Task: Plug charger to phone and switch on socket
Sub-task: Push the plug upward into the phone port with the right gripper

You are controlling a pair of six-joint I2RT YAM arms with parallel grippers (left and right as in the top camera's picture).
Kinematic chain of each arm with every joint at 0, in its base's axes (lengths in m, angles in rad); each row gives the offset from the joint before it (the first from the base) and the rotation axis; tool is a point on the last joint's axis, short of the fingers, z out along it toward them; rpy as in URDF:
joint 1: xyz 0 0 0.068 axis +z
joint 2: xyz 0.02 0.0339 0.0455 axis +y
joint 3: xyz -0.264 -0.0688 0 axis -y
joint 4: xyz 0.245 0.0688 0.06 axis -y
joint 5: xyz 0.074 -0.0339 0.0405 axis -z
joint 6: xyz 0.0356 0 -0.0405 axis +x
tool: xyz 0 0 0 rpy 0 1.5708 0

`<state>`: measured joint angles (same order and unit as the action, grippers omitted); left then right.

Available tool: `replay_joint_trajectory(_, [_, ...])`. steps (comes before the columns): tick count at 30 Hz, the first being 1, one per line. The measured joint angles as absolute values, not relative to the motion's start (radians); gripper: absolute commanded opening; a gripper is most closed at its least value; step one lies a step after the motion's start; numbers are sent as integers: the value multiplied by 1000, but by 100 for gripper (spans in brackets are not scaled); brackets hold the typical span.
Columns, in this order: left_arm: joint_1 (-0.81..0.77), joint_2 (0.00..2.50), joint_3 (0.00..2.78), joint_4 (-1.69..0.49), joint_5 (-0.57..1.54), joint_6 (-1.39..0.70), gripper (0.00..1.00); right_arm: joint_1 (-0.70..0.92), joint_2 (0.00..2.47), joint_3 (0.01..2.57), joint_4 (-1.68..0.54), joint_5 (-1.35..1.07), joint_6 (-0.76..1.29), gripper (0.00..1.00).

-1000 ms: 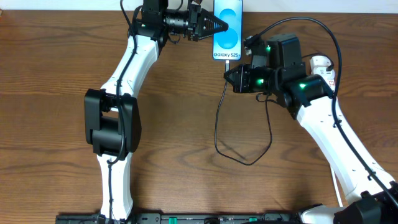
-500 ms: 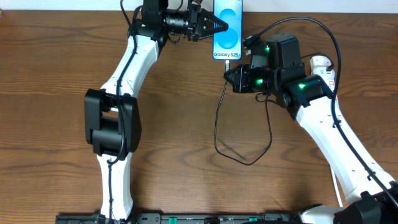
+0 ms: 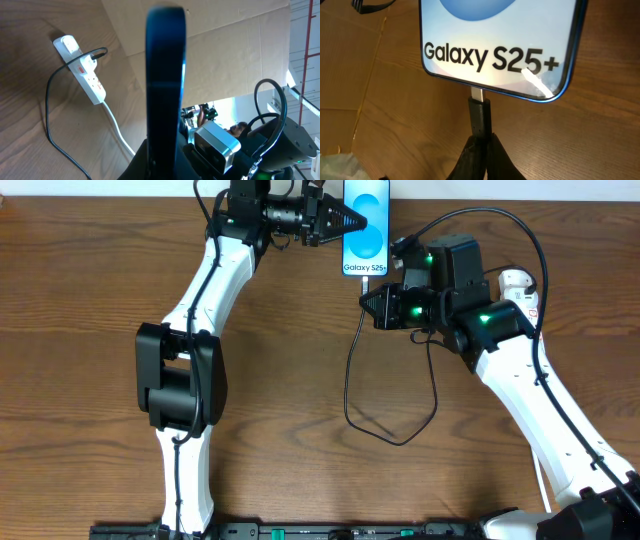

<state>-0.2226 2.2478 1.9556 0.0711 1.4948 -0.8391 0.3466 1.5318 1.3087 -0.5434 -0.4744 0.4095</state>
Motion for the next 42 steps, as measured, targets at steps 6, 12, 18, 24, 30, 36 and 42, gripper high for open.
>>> replay_joint_trajectory(6, [-223,2248,1956,72,1494,-842,7,348,1532,1309,-536,-475,415,1])
replay_joint_trajectory(12, [-223,2248,1956,72,1494,-842,7,348,1532,1309,-535,-475,417,1])
replay_joint_trajectory(18, [-223,2248,1956,72,1494,-842,7,348,1532,1309,-535,-475,417,1])
replay_joint_trajectory(24, [-223,2248,1956,72,1494,-842,7,346,1532,1309,-535,-476,417,1])
replay_joint_trajectory(30, [-223,2248,1956,72,1494,-842,7,344,1532,1309,-535,-478,420,1])
replay_joint_trajectory(36, [-223,2248,1956,72,1494,-842,7,344,1532,1309,-534,-478,426,1])
replay_joint_trajectory(42, [-220,2248,1956,73,1489,-841,7,344,1532,1309,-524,-480,444,1])
